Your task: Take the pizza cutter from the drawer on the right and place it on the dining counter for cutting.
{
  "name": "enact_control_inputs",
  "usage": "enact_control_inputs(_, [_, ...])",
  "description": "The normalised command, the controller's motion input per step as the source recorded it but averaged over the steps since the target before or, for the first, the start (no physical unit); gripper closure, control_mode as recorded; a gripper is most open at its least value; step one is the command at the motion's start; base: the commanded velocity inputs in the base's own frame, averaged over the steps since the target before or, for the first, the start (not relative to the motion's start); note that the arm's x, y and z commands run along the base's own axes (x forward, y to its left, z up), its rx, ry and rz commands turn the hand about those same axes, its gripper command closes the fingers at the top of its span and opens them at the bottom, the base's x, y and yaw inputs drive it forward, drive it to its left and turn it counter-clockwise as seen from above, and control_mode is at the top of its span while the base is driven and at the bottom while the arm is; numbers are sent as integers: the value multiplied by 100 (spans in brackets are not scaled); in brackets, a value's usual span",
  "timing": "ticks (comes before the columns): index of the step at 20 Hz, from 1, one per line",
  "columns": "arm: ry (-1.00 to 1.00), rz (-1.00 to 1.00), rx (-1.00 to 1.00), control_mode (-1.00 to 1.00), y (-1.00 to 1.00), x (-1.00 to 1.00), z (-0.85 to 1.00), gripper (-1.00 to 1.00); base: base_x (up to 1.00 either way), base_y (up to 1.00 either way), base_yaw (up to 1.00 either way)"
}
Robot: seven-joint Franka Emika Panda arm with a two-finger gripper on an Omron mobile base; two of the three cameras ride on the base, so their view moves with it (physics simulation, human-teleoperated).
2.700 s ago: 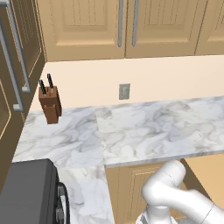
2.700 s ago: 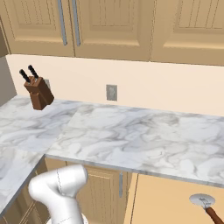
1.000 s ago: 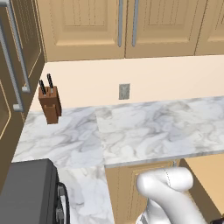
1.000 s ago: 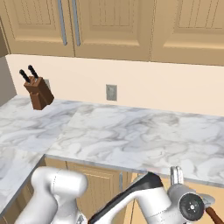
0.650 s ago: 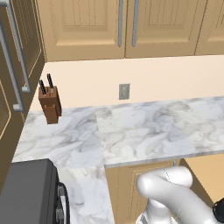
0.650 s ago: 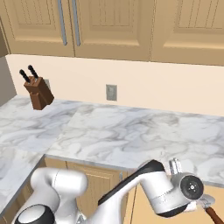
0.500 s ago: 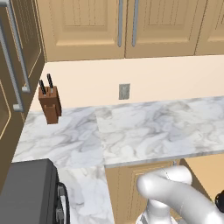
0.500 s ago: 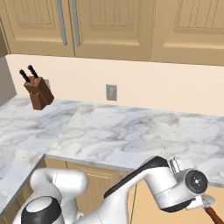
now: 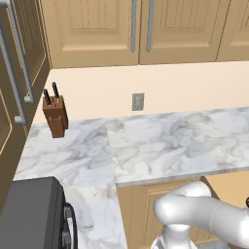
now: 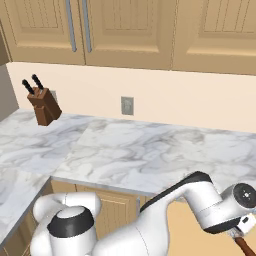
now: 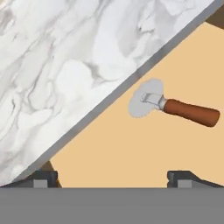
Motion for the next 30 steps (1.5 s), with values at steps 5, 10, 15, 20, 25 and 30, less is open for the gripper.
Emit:
enact_control_inputs(5, [15, 35, -27, -100, -23, 0, -16, -100, 0, 0, 0])
enact_control_inputs(10, [7, 36, -19, -100, -35, 0, -30, -100, 0, 0, 0])
enact_control_inputs(15, [7, 37, -17, -100, -34, 0, -42, -100, 0, 0, 0])
enact_control_inputs(20, [24, 38, -24, -100, -28, -2, -25, -100, 0, 0, 0])
enact_control_inputs(25, [29, 29, -24, -100, -9, -8, -22, -100, 0, 0, 0])
enact_control_inputs(30, [26, 12, -1, -100, -1, -4, -39, -100, 0, 0, 0])
